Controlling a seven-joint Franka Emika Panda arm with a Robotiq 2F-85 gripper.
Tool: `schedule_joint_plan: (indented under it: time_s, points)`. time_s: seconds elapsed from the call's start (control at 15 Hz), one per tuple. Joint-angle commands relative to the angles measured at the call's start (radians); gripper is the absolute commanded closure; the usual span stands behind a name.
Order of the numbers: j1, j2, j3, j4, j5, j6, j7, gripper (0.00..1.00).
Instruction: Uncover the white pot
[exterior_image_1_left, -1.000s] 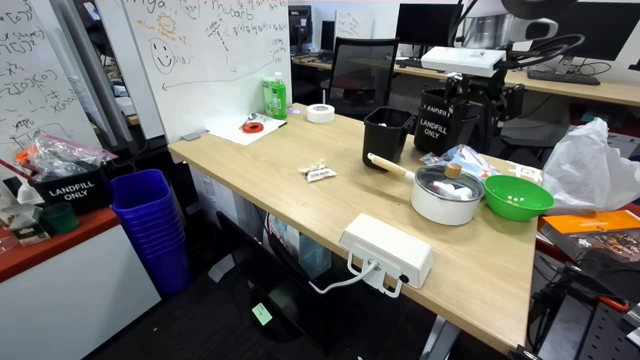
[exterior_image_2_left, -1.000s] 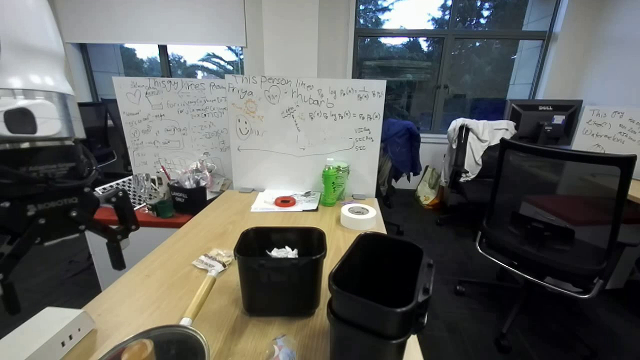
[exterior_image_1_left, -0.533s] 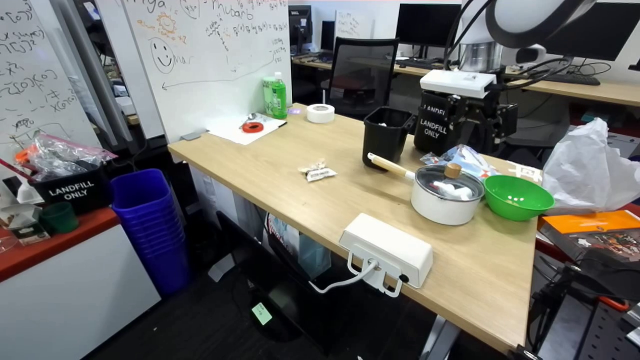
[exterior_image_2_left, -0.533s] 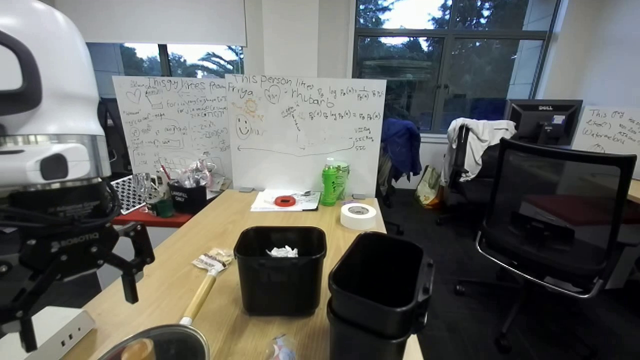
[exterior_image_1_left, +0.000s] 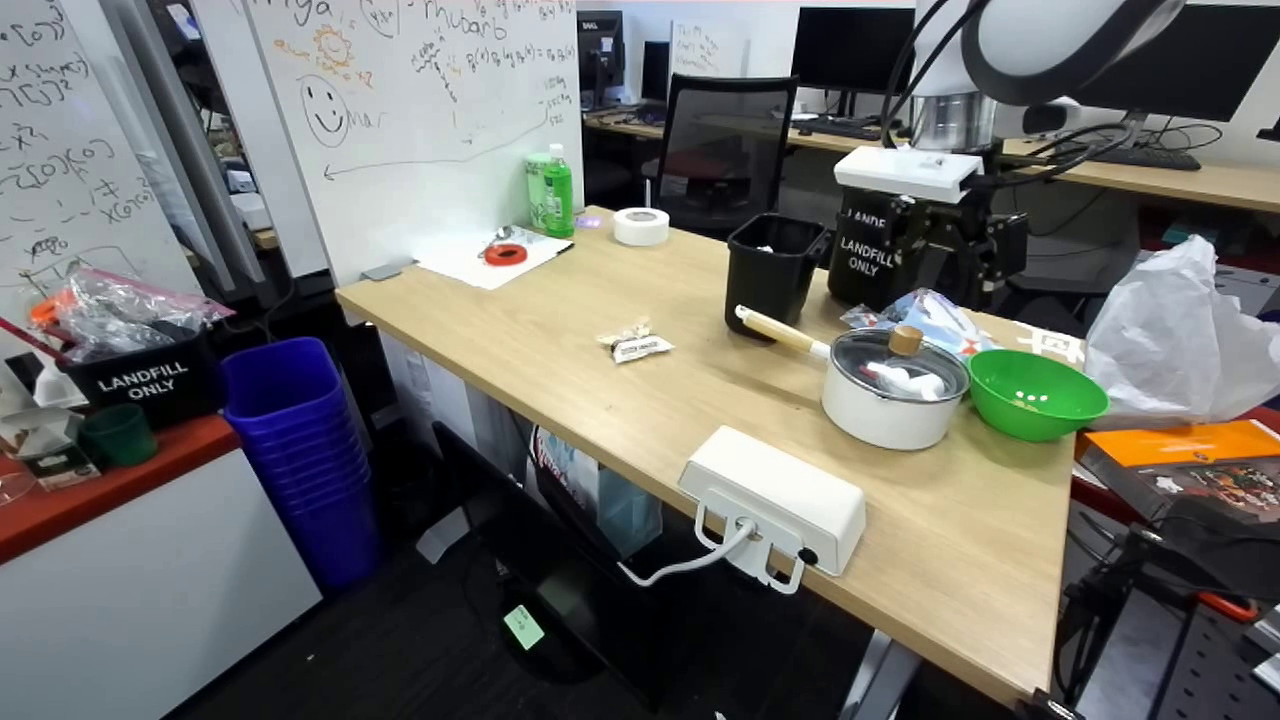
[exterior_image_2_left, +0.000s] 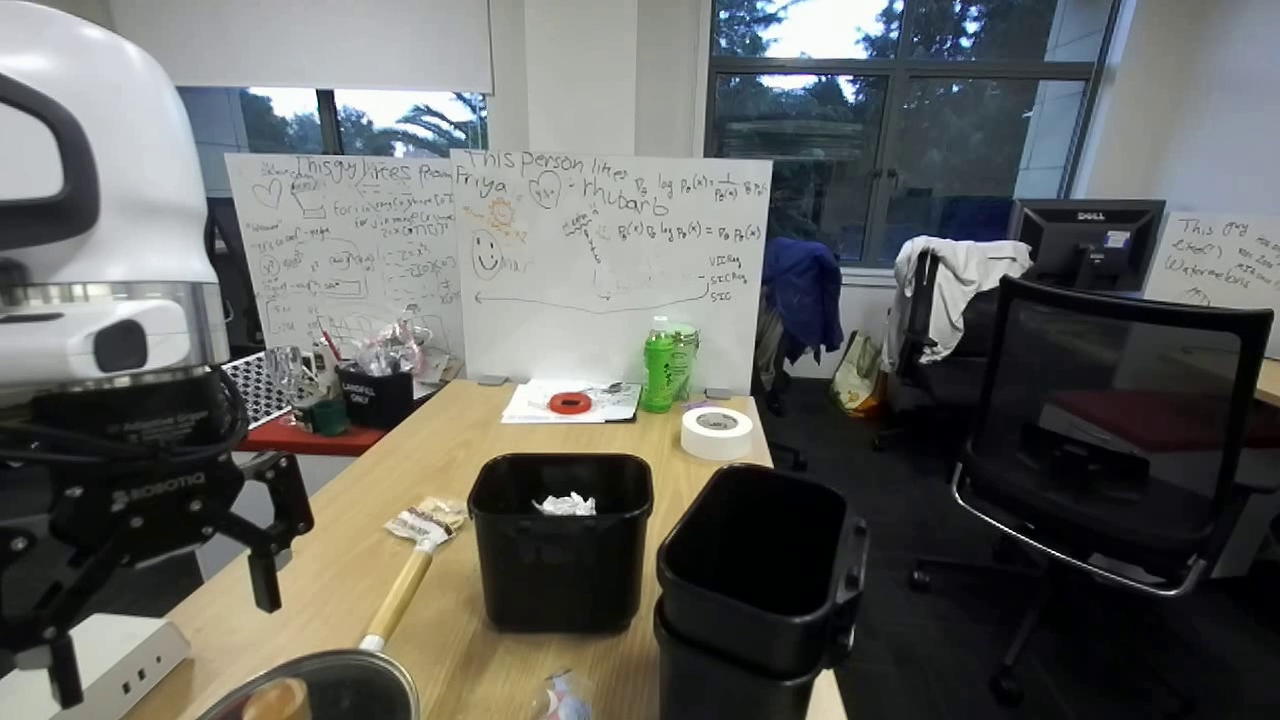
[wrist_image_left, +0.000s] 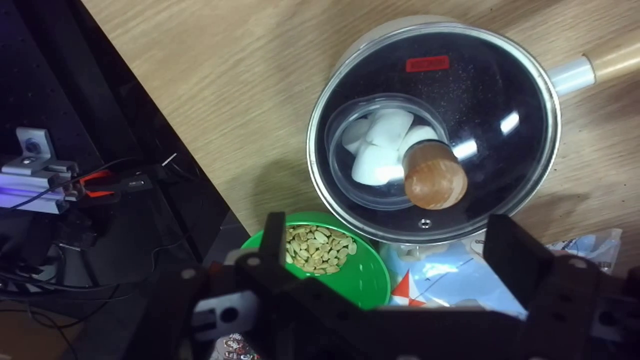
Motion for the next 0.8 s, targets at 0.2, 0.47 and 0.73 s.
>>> schedule_joint_plan:
  time_s: [0.2,0.47,0.73]
  points:
    - [0.011,0.060,-0.020,0.024,0.101,0.040,-0.021,0.00]
    - [0.006,0.133,-0.045,0.048,0.198,0.114,-0.004,0.00]
    - [0.005,0.191,-0.078,0.077,0.283,0.182,0.002,0.00]
